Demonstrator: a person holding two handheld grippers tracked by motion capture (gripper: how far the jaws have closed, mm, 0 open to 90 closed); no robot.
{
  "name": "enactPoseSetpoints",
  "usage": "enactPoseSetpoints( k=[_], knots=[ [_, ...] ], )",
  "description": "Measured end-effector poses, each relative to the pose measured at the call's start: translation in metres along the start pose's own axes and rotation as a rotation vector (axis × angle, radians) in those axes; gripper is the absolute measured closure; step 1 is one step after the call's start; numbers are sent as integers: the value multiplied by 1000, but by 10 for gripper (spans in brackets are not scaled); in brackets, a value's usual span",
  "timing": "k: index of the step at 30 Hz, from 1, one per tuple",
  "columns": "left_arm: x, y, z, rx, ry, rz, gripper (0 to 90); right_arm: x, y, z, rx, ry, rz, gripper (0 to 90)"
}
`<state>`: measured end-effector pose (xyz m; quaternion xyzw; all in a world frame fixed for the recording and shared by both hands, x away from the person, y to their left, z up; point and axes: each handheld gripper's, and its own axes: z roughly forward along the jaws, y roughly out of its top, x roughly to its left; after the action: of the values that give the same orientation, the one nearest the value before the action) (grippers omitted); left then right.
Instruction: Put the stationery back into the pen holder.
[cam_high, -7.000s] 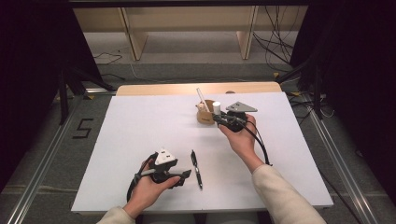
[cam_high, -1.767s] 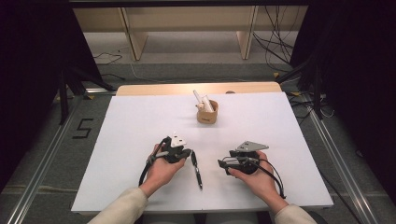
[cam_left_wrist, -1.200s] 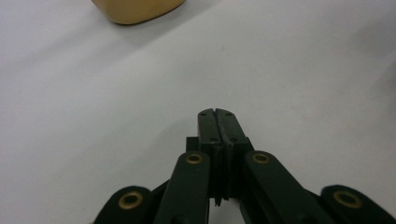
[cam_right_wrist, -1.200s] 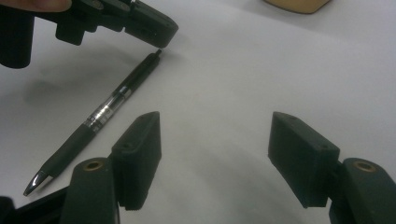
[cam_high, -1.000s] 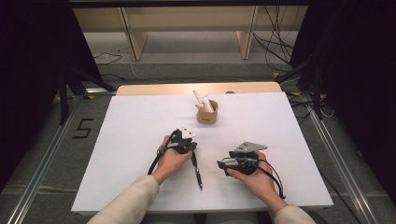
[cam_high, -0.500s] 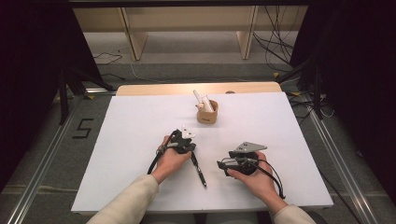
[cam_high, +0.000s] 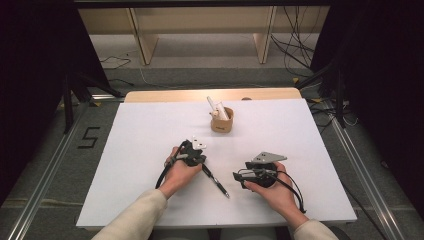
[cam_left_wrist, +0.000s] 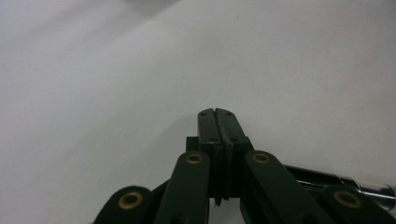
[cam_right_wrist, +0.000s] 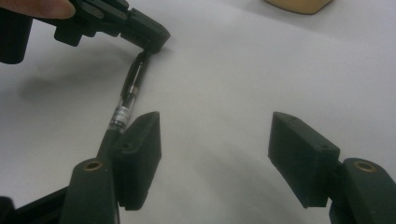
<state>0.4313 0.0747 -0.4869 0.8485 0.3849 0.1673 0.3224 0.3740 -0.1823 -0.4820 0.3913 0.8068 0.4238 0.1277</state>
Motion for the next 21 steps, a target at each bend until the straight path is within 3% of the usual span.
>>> enactPoseSetpoints(
  k=[9,21],
  knots=[
    [0,-6,-8,23,21,-30,899,-1,0,-2,-4,0,6,350],
    [-2,-21,-23,46,25,-28,899,-3,0,-8,-18,-9,11,350]
  ],
)
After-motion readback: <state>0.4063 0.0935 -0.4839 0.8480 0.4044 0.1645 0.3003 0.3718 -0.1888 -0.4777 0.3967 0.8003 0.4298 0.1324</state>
